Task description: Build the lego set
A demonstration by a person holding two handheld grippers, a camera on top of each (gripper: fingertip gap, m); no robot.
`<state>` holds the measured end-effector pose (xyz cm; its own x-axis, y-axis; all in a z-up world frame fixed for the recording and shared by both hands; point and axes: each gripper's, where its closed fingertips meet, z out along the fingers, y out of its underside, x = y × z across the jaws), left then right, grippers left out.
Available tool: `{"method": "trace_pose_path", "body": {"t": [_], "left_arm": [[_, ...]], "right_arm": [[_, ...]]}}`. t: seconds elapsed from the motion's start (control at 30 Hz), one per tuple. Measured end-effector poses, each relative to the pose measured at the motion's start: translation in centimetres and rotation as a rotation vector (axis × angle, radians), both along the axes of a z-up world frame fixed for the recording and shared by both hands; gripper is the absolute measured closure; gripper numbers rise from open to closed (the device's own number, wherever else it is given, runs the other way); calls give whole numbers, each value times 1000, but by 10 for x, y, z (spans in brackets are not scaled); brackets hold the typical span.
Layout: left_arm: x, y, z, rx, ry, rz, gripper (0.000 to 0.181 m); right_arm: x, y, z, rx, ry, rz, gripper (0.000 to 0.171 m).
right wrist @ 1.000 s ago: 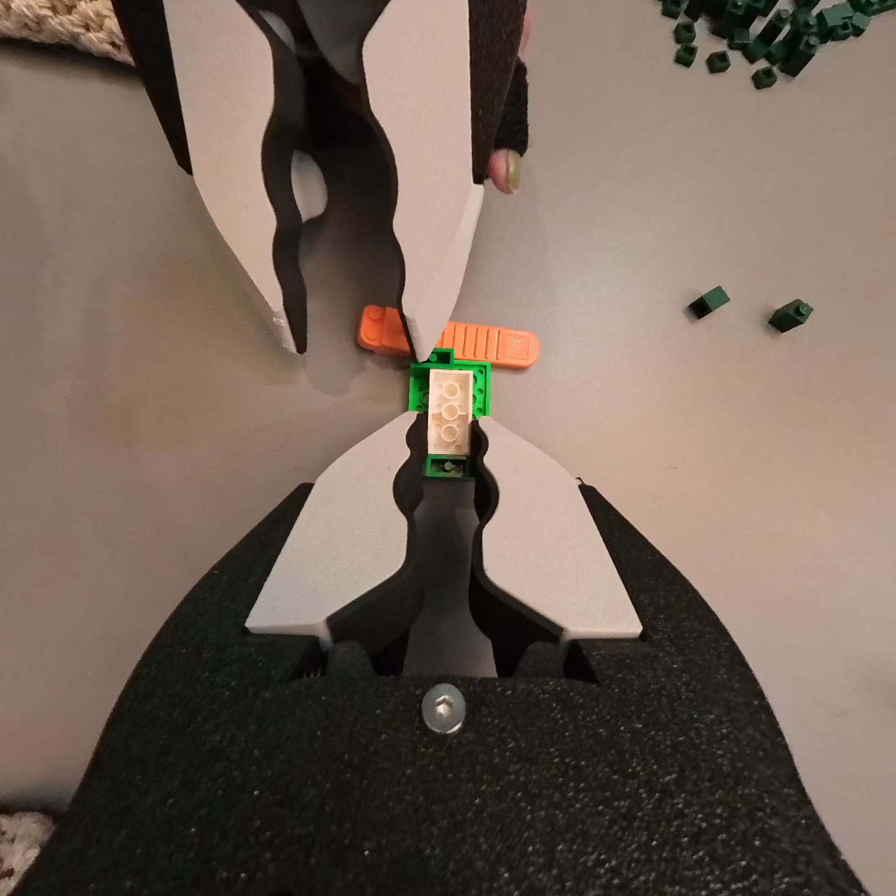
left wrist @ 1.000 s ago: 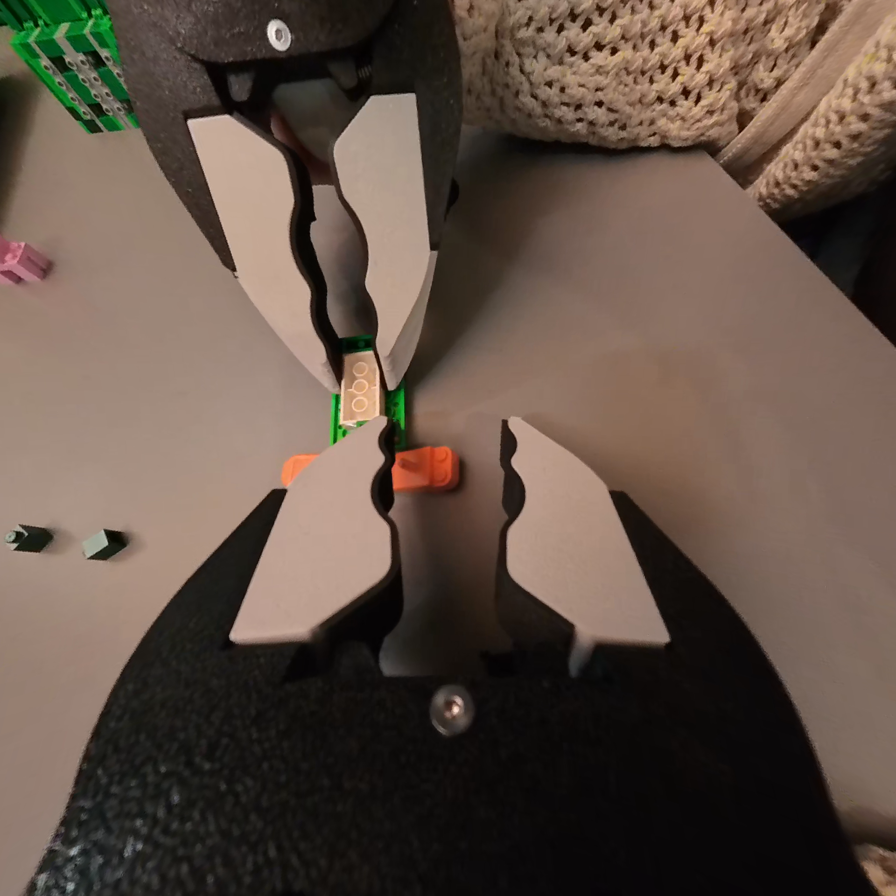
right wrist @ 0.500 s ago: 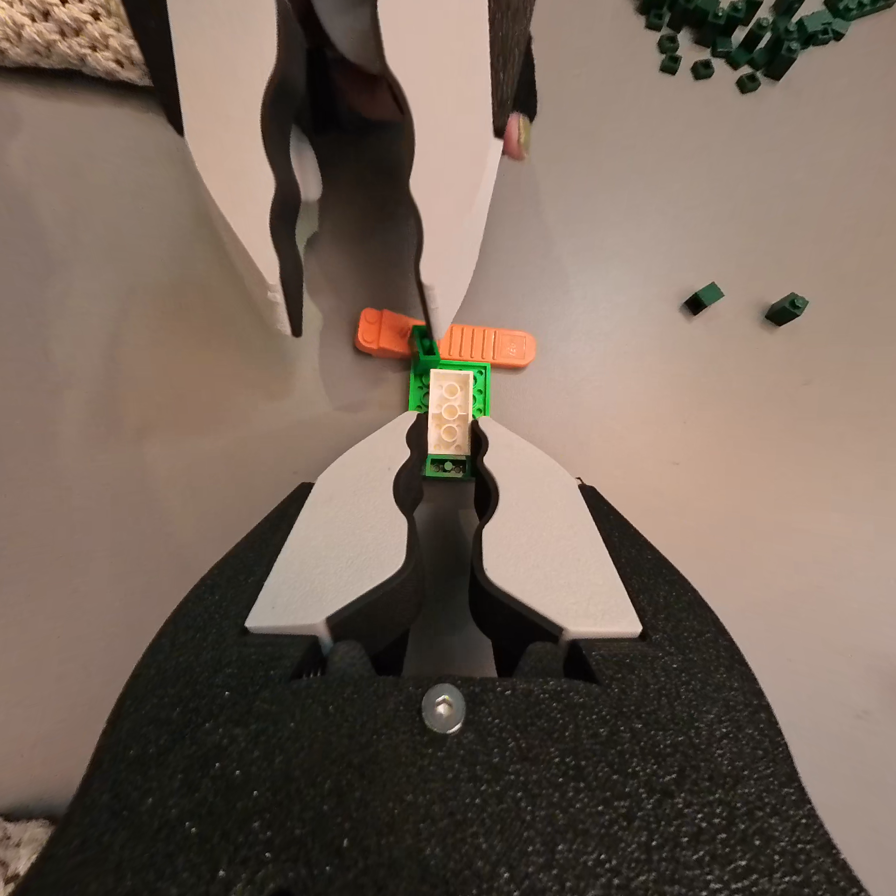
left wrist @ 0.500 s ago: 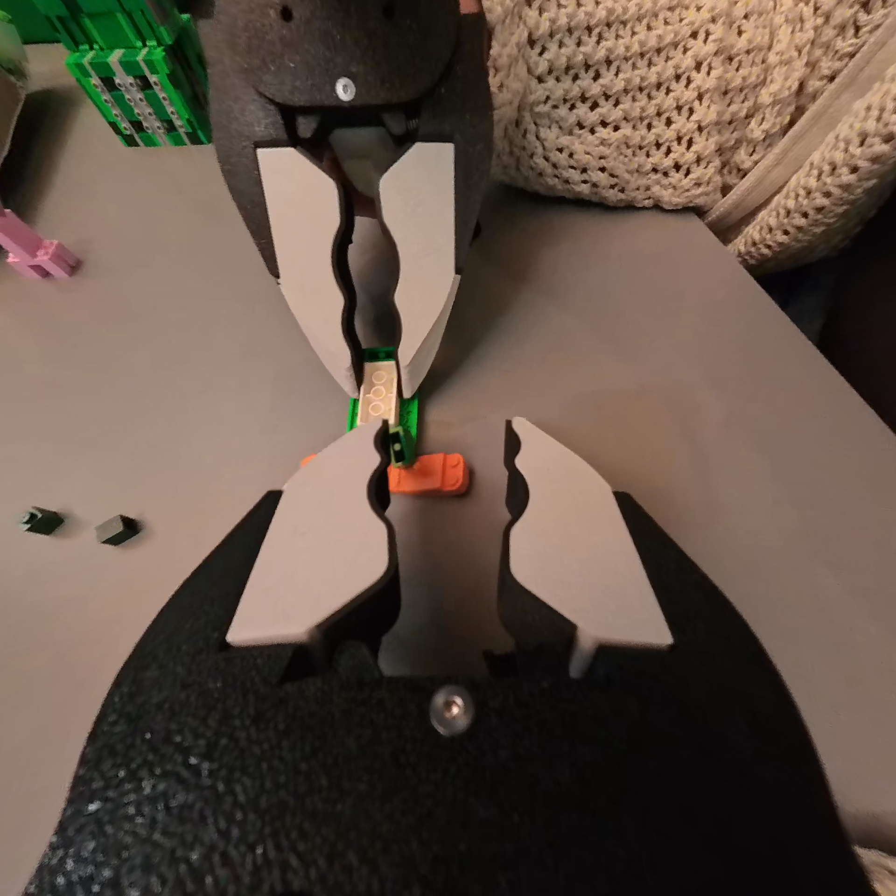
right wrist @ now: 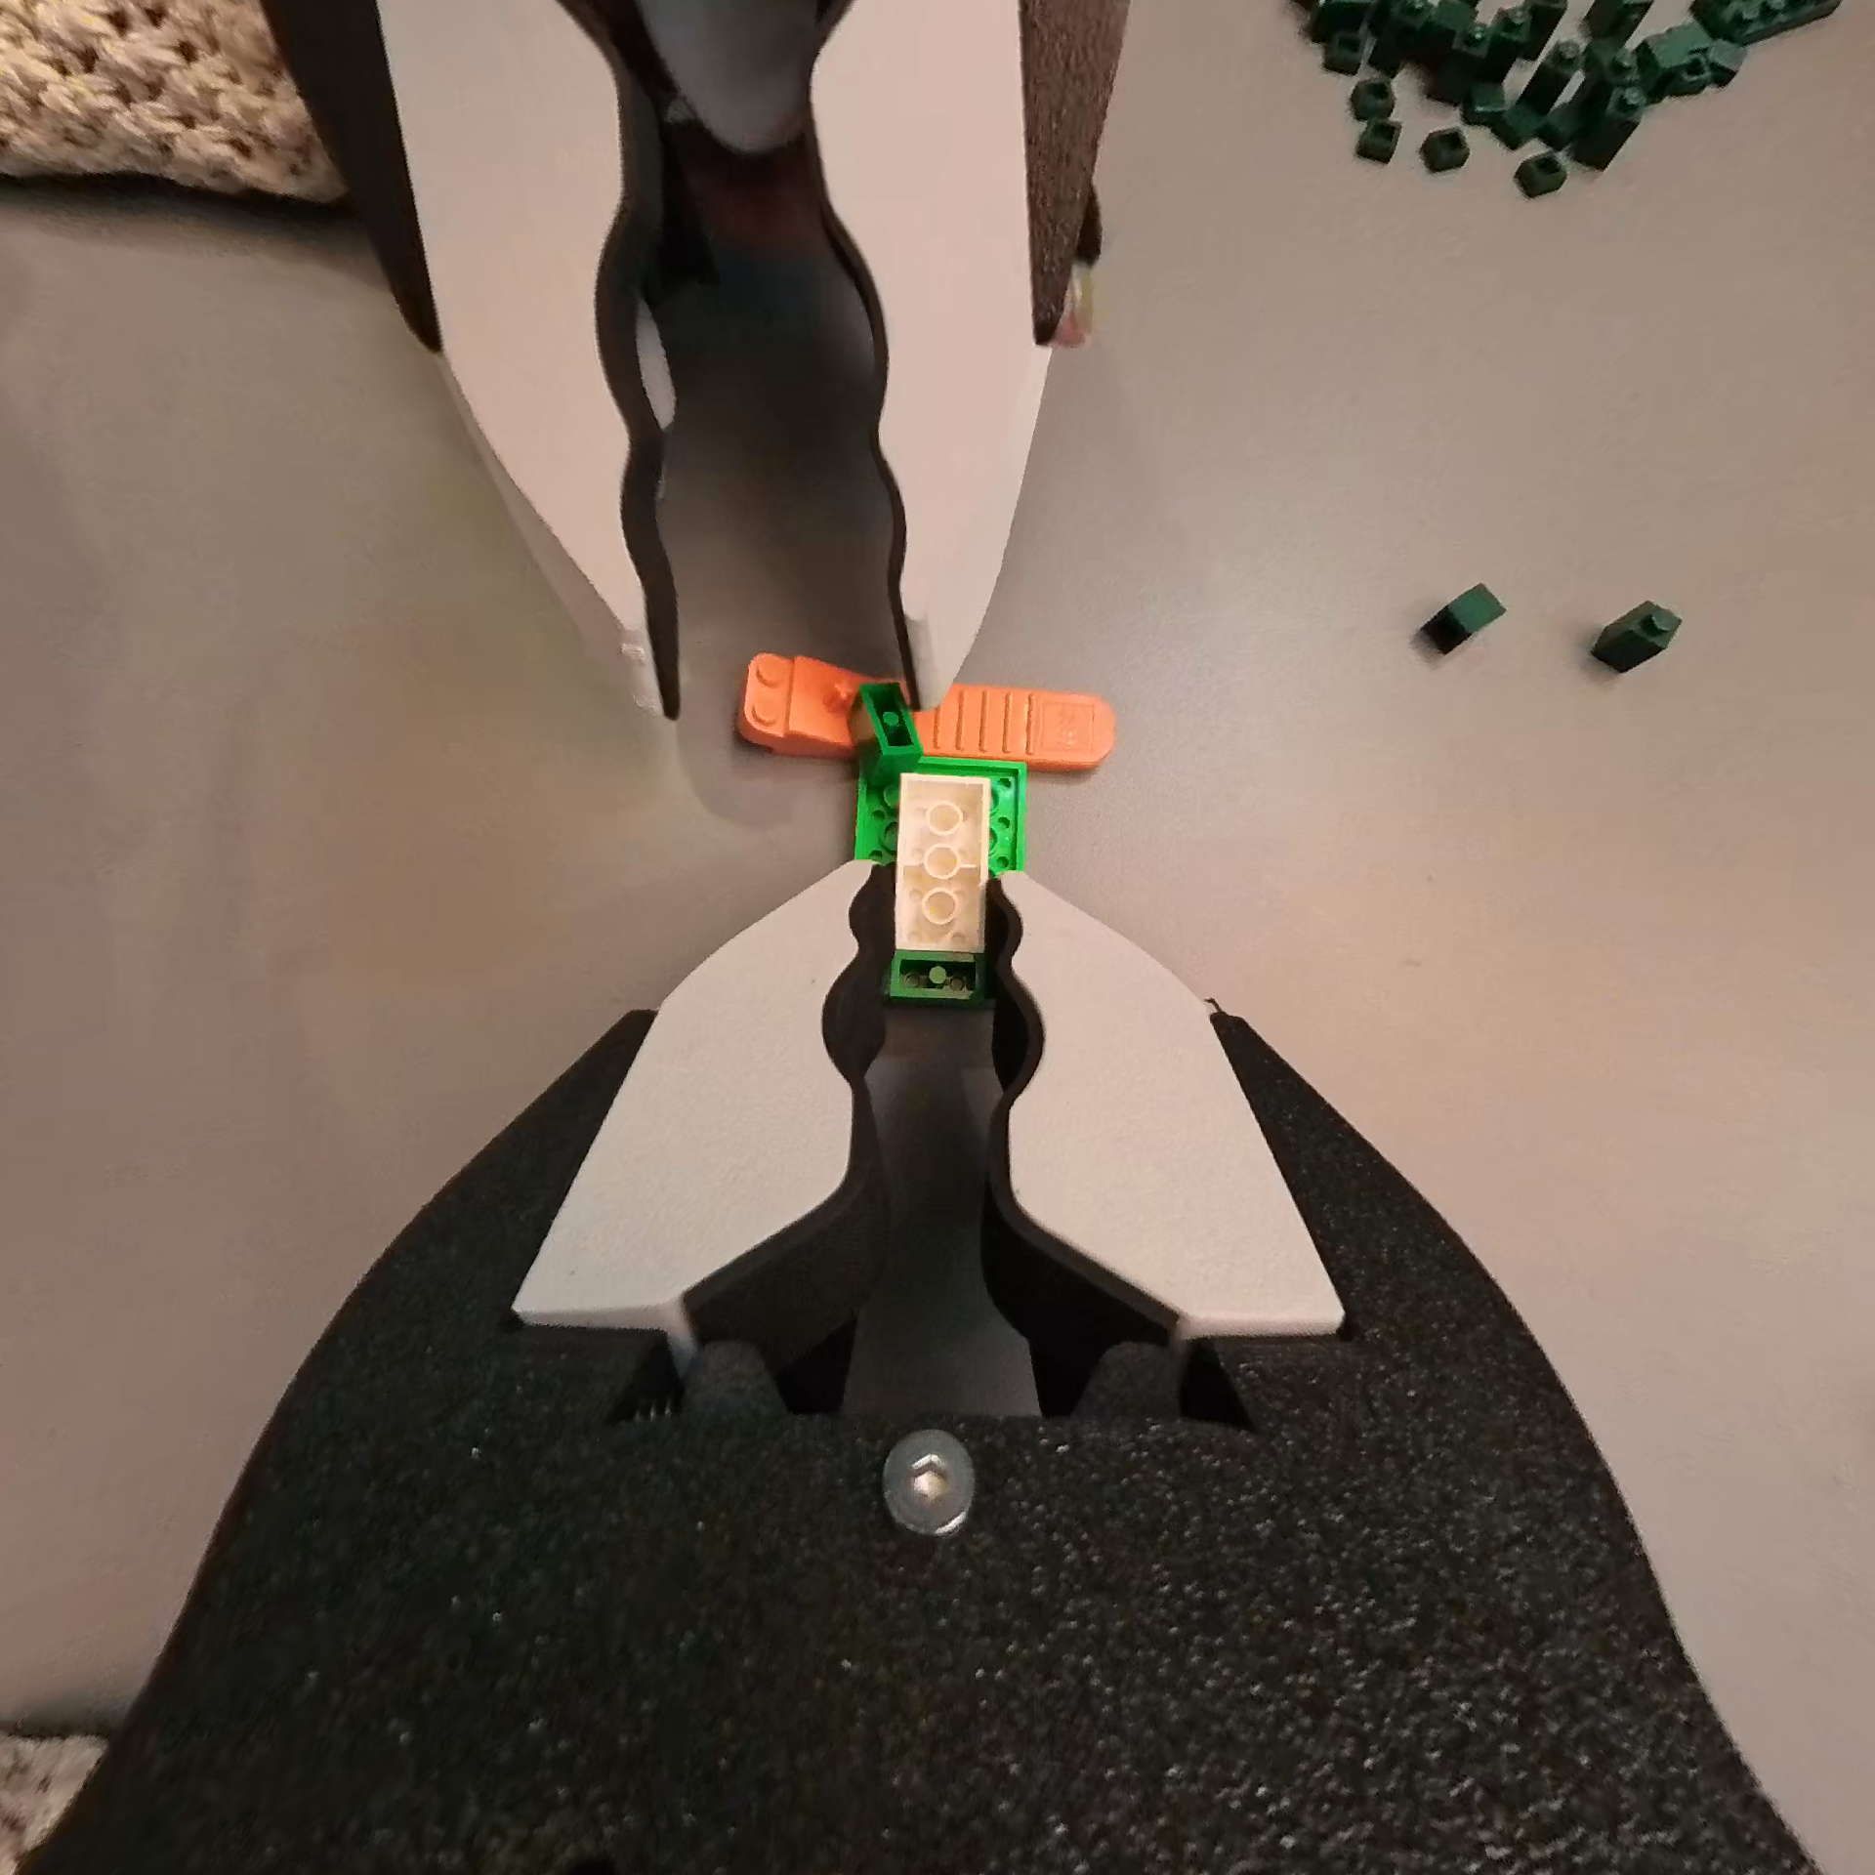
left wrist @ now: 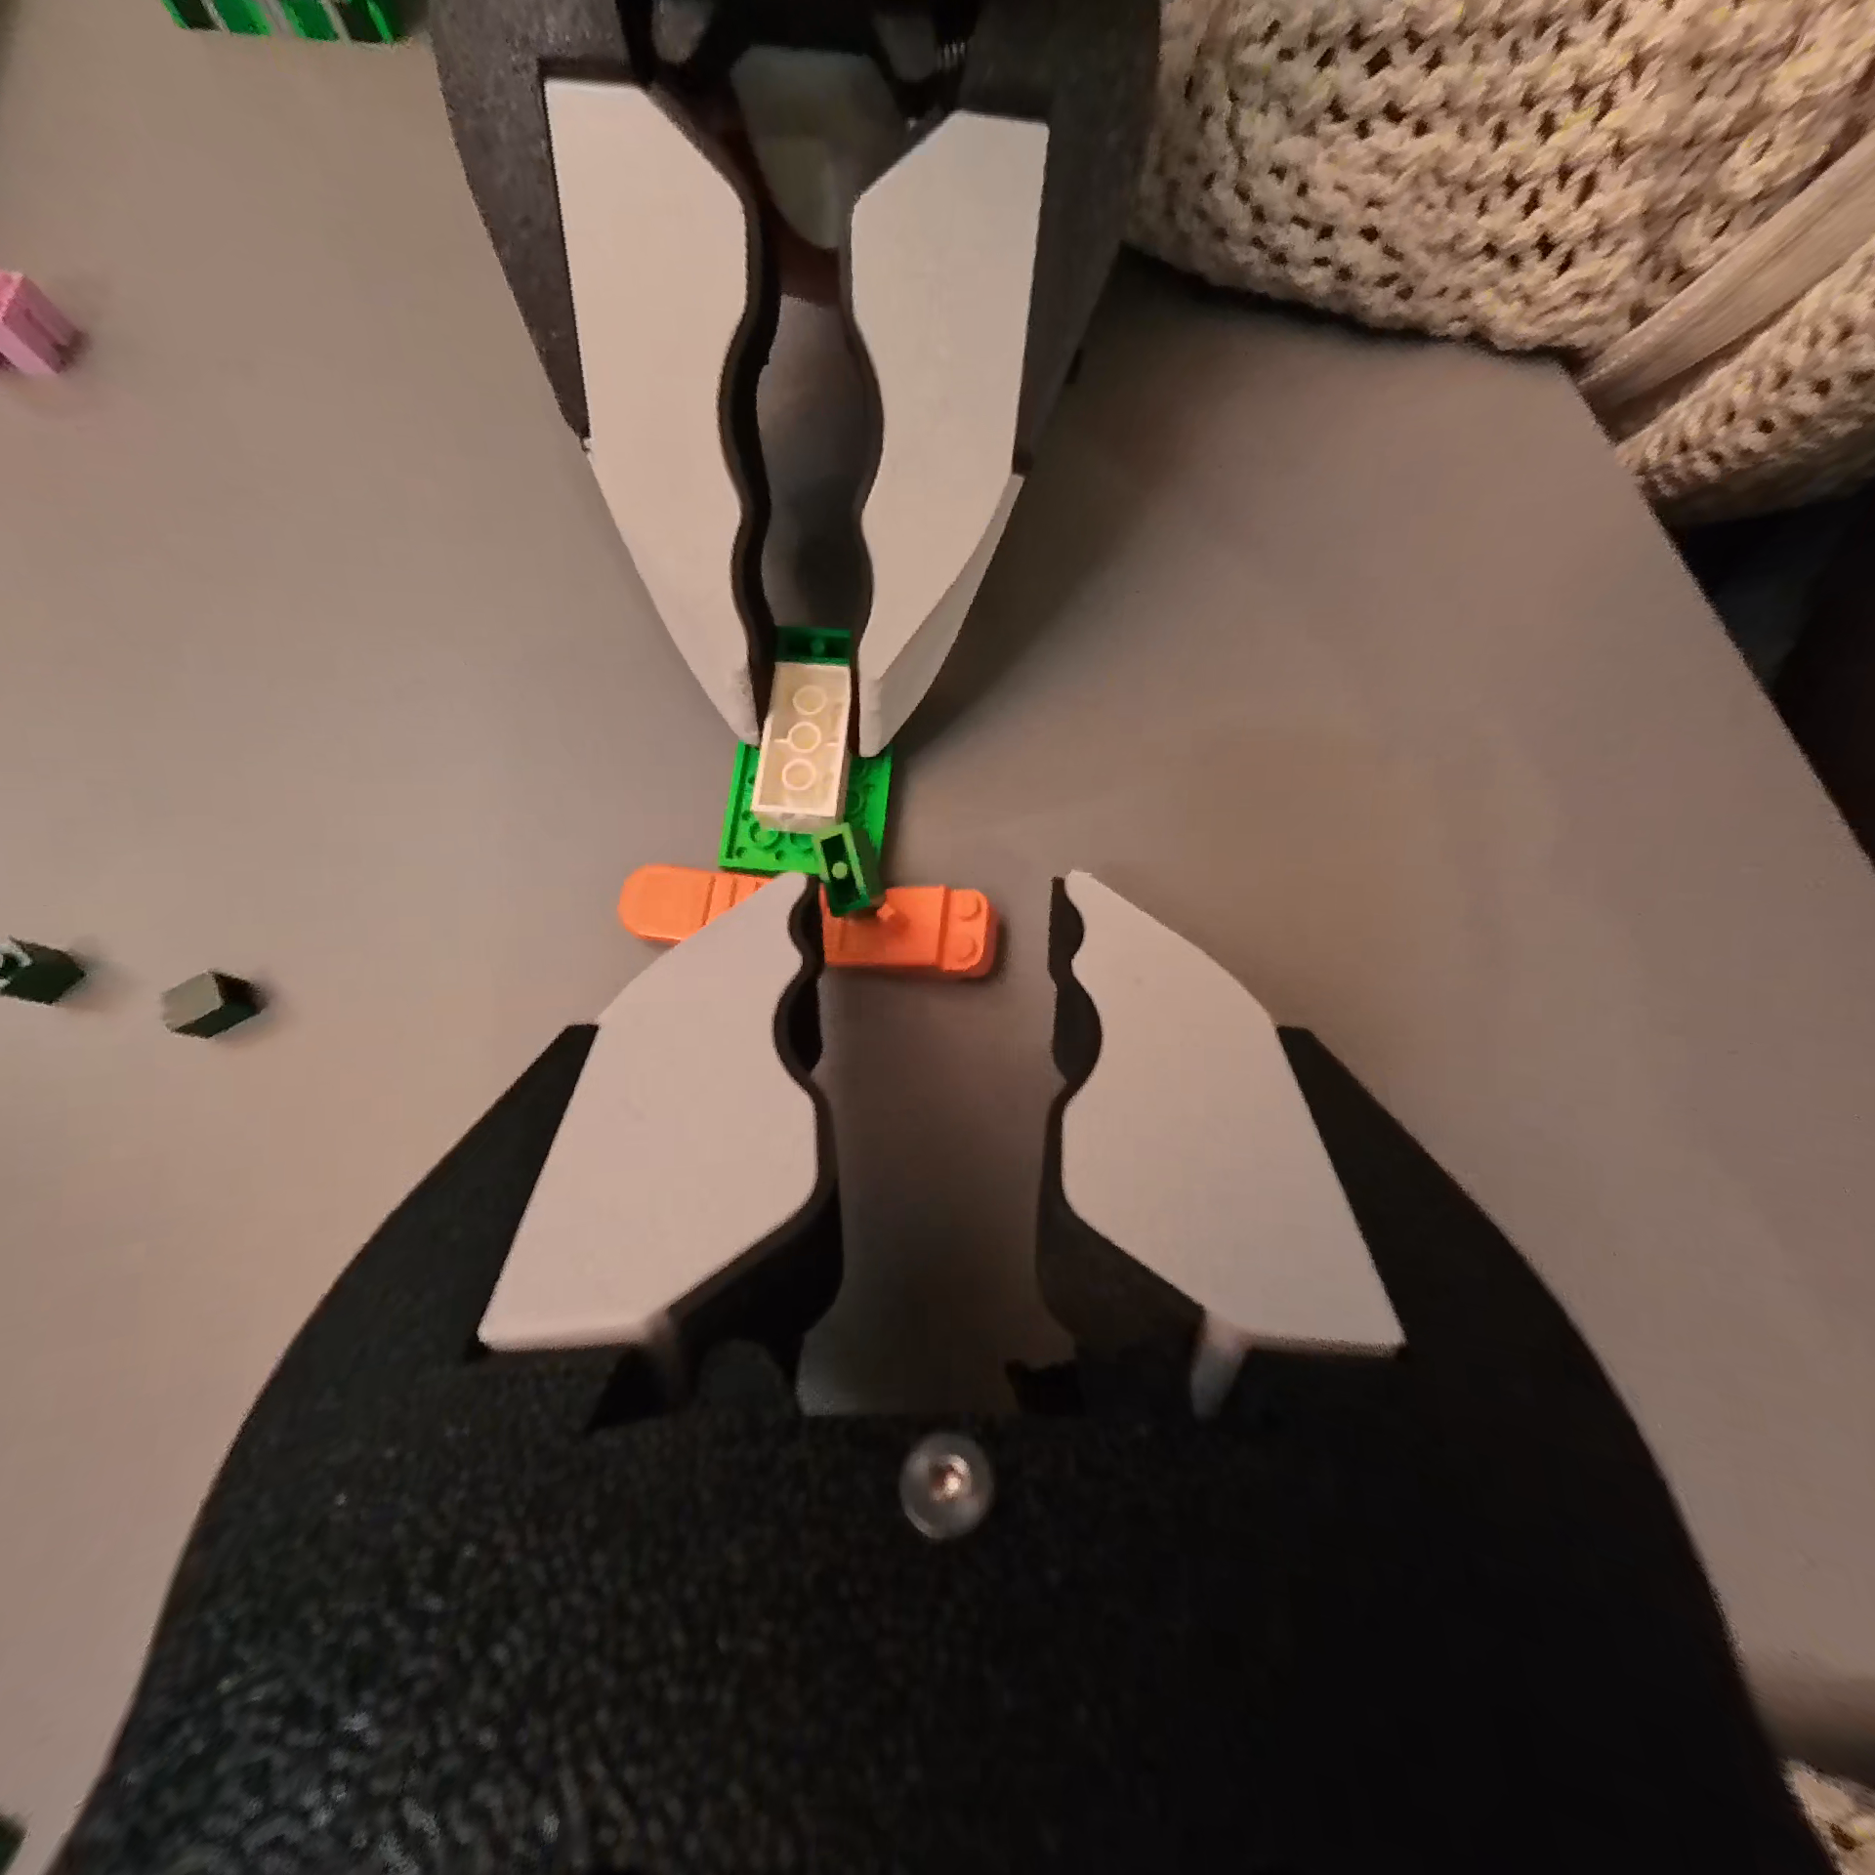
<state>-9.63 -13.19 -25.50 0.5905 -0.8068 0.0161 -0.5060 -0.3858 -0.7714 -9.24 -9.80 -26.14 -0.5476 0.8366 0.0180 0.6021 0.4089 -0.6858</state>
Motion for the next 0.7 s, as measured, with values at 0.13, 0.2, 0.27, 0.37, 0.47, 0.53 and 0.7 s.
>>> {"method": "trace_pose_path", "body": {"t": [0.13, 0.2, 0.27, 0.37, 0.47, 0.53, 0.7], "left_arm": [[-4, 1, 3, 25, 99, 43, 138], [-5, -2, 6, 23, 120, 63, 138], [0, -6, 10, 7, 91, 80, 137], [0, -8, 10, -2, 103, 117, 135], [-4, -8, 5, -31, 141, 159, 131], [-2, -8, 3, -60, 130, 178, 128], [4, -8, 2, -96, 109, 188, 126]], "right_arm": [[0, 0, 0, 6, 3, -5, 154], [0, 0, 0, 13, 6, -5, 154], [0, 0, 0, 26, 7, -3, 154], [0, 0, -1, 44, -1, -3, 155], [0, -1, -1, 48, -4, -5, 155], [0, -3, -1, 45, -4, -4, 155], [-1, -3, -1, 50, -4, -11, 154]]}}
